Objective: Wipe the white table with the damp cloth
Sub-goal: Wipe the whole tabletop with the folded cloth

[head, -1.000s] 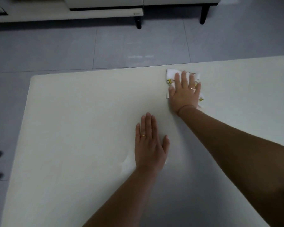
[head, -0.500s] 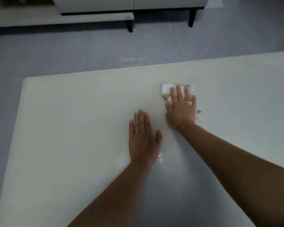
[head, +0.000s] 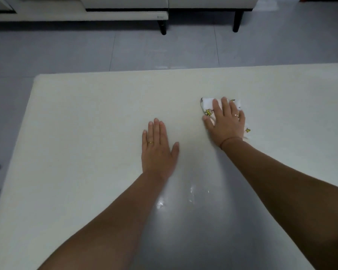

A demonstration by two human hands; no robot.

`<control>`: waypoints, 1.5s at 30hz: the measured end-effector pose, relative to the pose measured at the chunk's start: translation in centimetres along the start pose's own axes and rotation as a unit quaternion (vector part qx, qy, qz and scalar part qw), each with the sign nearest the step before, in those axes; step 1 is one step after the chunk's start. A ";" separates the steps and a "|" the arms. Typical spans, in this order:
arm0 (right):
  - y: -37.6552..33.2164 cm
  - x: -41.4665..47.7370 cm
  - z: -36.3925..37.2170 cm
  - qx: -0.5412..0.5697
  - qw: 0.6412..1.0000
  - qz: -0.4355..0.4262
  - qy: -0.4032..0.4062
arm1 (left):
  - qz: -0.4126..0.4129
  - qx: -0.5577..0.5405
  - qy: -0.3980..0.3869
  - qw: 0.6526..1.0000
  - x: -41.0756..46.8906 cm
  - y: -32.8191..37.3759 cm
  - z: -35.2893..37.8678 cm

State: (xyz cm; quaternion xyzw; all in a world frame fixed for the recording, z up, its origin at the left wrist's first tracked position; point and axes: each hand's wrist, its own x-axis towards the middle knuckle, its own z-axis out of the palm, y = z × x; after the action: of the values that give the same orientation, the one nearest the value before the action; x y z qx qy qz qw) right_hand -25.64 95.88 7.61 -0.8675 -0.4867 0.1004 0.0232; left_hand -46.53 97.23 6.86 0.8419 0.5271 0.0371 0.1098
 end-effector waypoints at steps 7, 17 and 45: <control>-4.2 -6.2 1.8 -0.026 0.996 -0.087 -0.012 | 0.002 -0.006 0.009 1.000 -8.1 2.0 0.8; 2.4 -5.5 0.9 -0.001 1.000 -0.025 -0.002 | -0.033 0.008 -0.003 0.999 -9.8 2.1 1.5; 1.9 -16.3 2.3 0.022 0.998 0.056 -0.020 | -0.022 -0.033 -0.021 0.999 -19.2 0.8 0.4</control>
State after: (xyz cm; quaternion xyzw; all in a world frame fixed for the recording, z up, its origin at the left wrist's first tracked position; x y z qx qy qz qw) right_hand -32.75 80.94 7.61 -0.8904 -0.4356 0.1292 0.0269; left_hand -54.22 79.60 7.69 0.8264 0.5417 0.0343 0.1498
